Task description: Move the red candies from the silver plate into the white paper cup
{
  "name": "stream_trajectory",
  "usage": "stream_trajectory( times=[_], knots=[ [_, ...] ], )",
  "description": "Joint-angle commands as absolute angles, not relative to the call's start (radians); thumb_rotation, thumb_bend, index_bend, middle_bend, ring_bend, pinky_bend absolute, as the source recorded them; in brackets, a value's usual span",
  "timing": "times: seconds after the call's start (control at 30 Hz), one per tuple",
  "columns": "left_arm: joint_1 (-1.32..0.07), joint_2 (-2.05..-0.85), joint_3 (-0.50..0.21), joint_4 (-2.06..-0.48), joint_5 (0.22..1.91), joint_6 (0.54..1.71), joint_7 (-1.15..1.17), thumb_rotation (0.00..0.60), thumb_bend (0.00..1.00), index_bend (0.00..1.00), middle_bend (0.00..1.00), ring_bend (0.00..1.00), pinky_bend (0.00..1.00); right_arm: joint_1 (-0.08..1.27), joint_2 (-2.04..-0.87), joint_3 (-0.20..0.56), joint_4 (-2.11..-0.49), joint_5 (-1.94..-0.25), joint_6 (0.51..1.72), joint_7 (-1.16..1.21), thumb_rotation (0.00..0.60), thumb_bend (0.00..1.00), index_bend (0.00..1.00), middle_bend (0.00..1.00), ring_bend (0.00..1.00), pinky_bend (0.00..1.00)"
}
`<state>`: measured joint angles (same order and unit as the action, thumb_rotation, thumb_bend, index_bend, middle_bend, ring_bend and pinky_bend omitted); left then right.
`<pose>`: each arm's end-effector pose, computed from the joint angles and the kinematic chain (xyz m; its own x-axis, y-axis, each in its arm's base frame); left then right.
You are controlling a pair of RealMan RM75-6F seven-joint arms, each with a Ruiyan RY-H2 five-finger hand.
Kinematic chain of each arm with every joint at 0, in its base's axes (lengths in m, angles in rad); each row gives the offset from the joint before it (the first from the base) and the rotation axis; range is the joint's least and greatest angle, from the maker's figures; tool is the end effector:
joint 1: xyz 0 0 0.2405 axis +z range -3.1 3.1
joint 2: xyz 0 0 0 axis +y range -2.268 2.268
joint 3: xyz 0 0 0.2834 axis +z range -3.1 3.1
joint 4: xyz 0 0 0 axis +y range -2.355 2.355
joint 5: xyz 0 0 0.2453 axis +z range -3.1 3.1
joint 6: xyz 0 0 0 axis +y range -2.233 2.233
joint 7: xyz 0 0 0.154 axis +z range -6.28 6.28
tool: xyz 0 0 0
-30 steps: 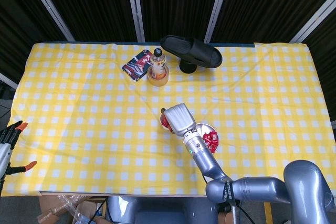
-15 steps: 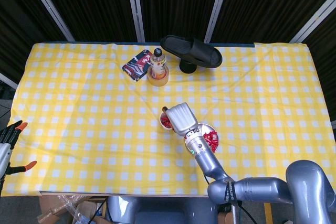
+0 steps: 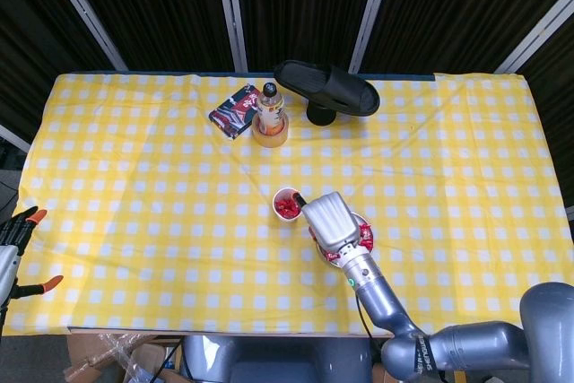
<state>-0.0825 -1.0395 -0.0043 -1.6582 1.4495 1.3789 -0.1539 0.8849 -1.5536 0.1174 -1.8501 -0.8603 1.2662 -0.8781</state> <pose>-0.3647 0.1819 0.1444 0.2716 0.1425 0.9518 0.9565 0.0690 -0.2833 -0.0767 -0.3250 -0.0458 0.6140 -0.1328 0.7781 -0.7428 -0.4306 0.5126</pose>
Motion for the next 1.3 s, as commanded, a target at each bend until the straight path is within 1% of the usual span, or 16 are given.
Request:
stream_trajectory(
  times=[0.03, 0.2, 0.4, 0.83, 1.1, 1.23, 1.3],
  knots=[
    [-0.082, -1.04, -0.004, -1.659, 1.45, 1.38, -0.152, 0.6, 0.03, 0.0, 0.0, 0.0, 0.0, 0.84, -1.526, 0.075, -1.875, -0.861, 1.301, -0.884, 0.6, 0.36, 0.19, 0.82, 0.92, 0.98],
    [-0.08, -1.044, -0.004, -1.659, 1.448, 1.384, -0.142, 0.6, 0.03, 0.0, 0.0, 0.0, 0.0, 0.785, -1.498, 0.038, -1.883, -0.862, 1.322, -0.855, 0.6, 0.35, 0.18, 0.82, 0.92, 0.98],
    [-0.078, -1.049, -0.005, -1.661, 1.446, 1.388, -0.127, 0.6, 0.03, 0.0, 0.0, 0.0, 0.0, 0.747, -1.476, 0.01, -1.884, -0.853, 1.32, -0.845, 0.6, 0.34, 0.18, 0.82, 0.92, 0.98],
    [-0.075, -1.054, -0.007, -1.663, 1.437, 1.391, -0.11, 0.6, 0.03, 0.0, 0.0, 0.0, 0.0, 0.708, -1.491, 0.001, -1.844, -0.828, 1.279, -0.831, 0.6, 0.34, 0.3, 0.82, 0.92, 0.98],
    [-0.075, -1.055, -0.008, -1.665, 1.434, 1.389, -0.107, 0.6, 0.03, 0.0, 0.0, 0.0, 0.0, 0.695, -1.51, 0.003, -1.829, -0.839, 1.262, -0.825, 0.6, 0.34, 0.3, 0.82, 0.92, 0.98],
    [-0.074, -1.054, -0.008, -1.665, 1.435, 1.389, -0.108, 0.6, 0.03, 0.0, 0.0, 0.0, 0.0, 0.691, -1.517, 0.007, -1.818, -0.832, 1.254, -0.824, 0.6, 0.34, 0.26, 0.82, 0.92, 0.98],
    [-0.075, -1.054, -0.007, -1.664, 1.436, 1.388, -0.109, 0.6, 0.03, 0.0, 0.0, 0.0, 0.0, 0.689, -1.52, 0.009, -1.81, -0.831, 1.25, -0.821, 0.6, 0.34, 0.26, 0.82, 0.92, 0.98]
  ],
)
